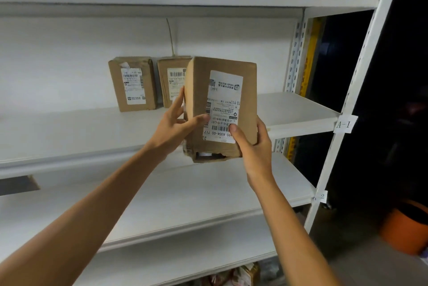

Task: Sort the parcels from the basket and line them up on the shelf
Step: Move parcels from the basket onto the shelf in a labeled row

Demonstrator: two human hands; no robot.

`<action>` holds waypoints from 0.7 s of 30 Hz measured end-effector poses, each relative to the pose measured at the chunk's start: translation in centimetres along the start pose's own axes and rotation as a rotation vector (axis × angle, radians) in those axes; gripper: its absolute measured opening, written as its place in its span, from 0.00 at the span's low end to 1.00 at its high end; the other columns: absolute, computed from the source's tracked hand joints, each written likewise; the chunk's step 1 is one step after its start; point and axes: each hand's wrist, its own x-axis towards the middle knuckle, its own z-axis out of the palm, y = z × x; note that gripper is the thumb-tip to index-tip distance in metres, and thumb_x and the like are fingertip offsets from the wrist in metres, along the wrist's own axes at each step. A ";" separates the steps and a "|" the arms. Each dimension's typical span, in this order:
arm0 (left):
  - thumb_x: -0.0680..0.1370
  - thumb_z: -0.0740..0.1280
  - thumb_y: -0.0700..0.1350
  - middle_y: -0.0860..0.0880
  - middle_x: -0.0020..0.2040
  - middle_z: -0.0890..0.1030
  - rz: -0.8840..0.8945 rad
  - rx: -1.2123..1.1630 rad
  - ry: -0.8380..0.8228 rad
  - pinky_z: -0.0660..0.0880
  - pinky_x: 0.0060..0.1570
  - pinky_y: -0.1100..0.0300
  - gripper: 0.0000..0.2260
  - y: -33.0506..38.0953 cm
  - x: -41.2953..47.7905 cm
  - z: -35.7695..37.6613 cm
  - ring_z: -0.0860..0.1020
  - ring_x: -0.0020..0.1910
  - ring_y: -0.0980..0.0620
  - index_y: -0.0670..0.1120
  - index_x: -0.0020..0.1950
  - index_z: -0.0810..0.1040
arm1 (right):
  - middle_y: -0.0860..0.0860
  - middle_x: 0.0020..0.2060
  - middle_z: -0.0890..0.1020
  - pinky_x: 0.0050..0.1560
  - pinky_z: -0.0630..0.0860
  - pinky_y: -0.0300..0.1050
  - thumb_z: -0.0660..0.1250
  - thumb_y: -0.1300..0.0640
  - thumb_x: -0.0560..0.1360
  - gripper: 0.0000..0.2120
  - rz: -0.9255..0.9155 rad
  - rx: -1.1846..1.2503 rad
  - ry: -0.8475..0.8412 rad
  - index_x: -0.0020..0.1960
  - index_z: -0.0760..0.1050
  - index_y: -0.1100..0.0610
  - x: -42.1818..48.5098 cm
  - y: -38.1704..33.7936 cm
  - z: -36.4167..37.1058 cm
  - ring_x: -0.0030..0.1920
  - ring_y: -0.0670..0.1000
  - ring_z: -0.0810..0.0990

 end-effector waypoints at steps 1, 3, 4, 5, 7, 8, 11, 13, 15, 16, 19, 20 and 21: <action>0.63 0.74 0.57 0.47 0.66 0.76 0.008 -0.014 0.010 0.80 0.46 0.61 0.47 -0.3 0.6 -0.4 0.80 0.57 0.53 0.62 0.76 0.52 | 0.44 0.55 0.83 0.48 0.80 0.37 0.74 0.54 0.72 0.25 -0.013 -0.017 -0.002 0.67 0.72 0.47 0.7 0.2 0.3 0.52 0.42 0.82; 0.62 0.76 0.59 0.46 0.65 0.76 0.025 -0.035 0.030 0.80 0.49 0.58 0.50 -1.0 1.9 -1.1 0.80 0.57 0.51 0.60 0.78 0.52 | 0.43 0.56 0.82 0.48 0.80 0.36 0.74 0.52 0.72 0.26 -0.041 -0.065 -0.002 0.68 0.71 0.46 2.1 0.6 1.0 0.52 0.41 0.82; 0.61 0.77 0.60 0.46 0.65 0.77 0.035 -0.043 0.044 0.80 0.50 0.57 0.51 -1.4 2.5 -1.4 0.81 0.57 0.51 0.59 0.78 0.52 | 0.42 0.56 0.81 0.48 0.80 0.36 0.74 0.51 0.72 0.26 -0.053 -0.087 0.001 0.68 0.71 0.46 2.8 0.7 1.4 0.52 0.40 0.81; 0.60 0.78 0.59 0.46 0.65 0.77 0.046 -0.057 0.059 0.80 0.49 0.57 0.52 -1.7 3.3 -1.7 0.81 0.56 0.51 0.59 0.78 0.52 | 0.42 0.56 0.81 0.47 0.79 0.35 0.74 0.50 0.72 0.27 -0.068 -0.105 0.005 0.69 0.70 0.46 3.6 0.9 1.8 0.52 0.39 0.81; 0.60 0.78 0.56 0.47 0.63 0.78 0.059 -0.092 0.091 0.80 0.47 0.59 0.51 -2.4 4.7 -2.2 0.81 0.55 0.52 0.58 0.78 0.53 | 0.41 0.57 0.80 0.46 0.79 0.34 0.73 0.50 0.72 0.27 -0.092 -0.127 0.007 0.70 0.69 0.46 5.1 1.2 2.7 0.53 0.41 0.81; 0.61 0.77 0.55 0.47 0.63 0.78 0.065 -0.111 0.112 0.80 0.46 0.60 0.50 -2.7 5.3 -2.3 0.81 0.54 0.53 0.57 0.77 0.54 | 0.42 0.58 0.80 0.47 0.80 0.35 0.73 0.51 0.73 0.28 -0.104 -0.129 0.003 0.70 0.69 0.47 5.8 1.2 2.9 0.54 0.42 0.81; 0.59 0.78 0.53 0.45 0.61 0.79 0.057 -0.201 0.168 0.80 0.44 0.60 0.49 -3.6 7.1 -2.5 0.82 0.54 0.52 0.57 0.76 0.59 | 0.44 0.60 0.79 0.50 0.81 0.38 0.73 0.52 0.72 0.30 -0.093 -0.105 0.024 0.72 0.67 0.48 7.4 2.0 3.6 0.56 0.44 0.81; 0.59 0.79 0.52 0.44 0.61 0.79 0.054 -0.248 0.199 0.81 0.44 0.58 0.46 -4.0 8.5 -2.5 0.82 0.54 0.49 0.57 0.74 0.62 | 0.46 0.59 0.79 0.54 0.81 0.42 0.75 0.53 0.71 0.31 -0.064 -0.054 0.069 0.71 0.67 0.50 8.5 2.5 3.9 0.56 0.45 0.81; 0.62 0.79 0.47 0.44 0.59 0.81 0.044 -0.337 0.227 0.81 0.44 0.57 0.42 -4.2 9.8 -2.2 0.82 0.53 0.48 0.55 0.72 0.63 | 0.49 0.57 0.81 0.57 0.80 0.47 0.76 0.54 0.69 0.28 -0.037 0.014 0.123 0.65 0.69 0.52 9.6 3.0 3.9 0.56 0.48 0.81; 0.66 0.78 0.43 0.43 0.59 0.81 0.033 -0.395 0.244 0.81 0.44 0.56 0.41 -4.3 10.5 -1.9 0.83 0.52 0.48 0.53 0.73 0.62 | 0.49 0.55 0.81 0.58 0.79 0.46 0.76 0.54 0.70 0.27 -0.024 0.051 0.156 0.64 0.69 0.53 10.0 3.1 3.9 0.56 0.48 0.82; 0.71 0.74 0.38 0.46 0.57 0.82 0.007 -0.530 0.300 0.81 0.47 0.54 0.37 -5.0 12.5 -0.4 0.83 0.52 0.49 0.52 0.74 0.61 | 0.47 0.59 0.77 0.59 0.77 0.44 0.73 0.49 0.72 0.29 0.045 0.074 0.252 0.69 0.66 0.53 11.2 3.5 3.9 0.61 0.50 0.78; 0.70 0.75 0.40 0.48 0.57 0.81 0.004 -0.552 0.323 0.81 0.48 0.53 0.37 -5.4 13.2 0.2 0.83 0.52 0.50 0.53 0.74 0.61 | 0.49 0.63 0.75 0.61 0.76 0.48 0.71 0.45 0.73 0.30 0.089 0.050 0.258 0.70 0.65 0.51 11.7 3.6 3.9 0.62 0.52 0.76; 0.69 0.77 0.42 0.50 0.57 0.81 -0.005 -0.569 0.348 0.80 0.51 0.50 0.38 -5.6 13.9 0.9 0.82 0.53 0.50 0.55 0.73 0.61 | 0.50 0.64 0.74 0.62 0.76 0.53 0.68 0.42 0.74 0.30 0.133 0.046 0.229 0.72 0.63 0.49 12.1 3.7 4.0 0.62 0.53 0.77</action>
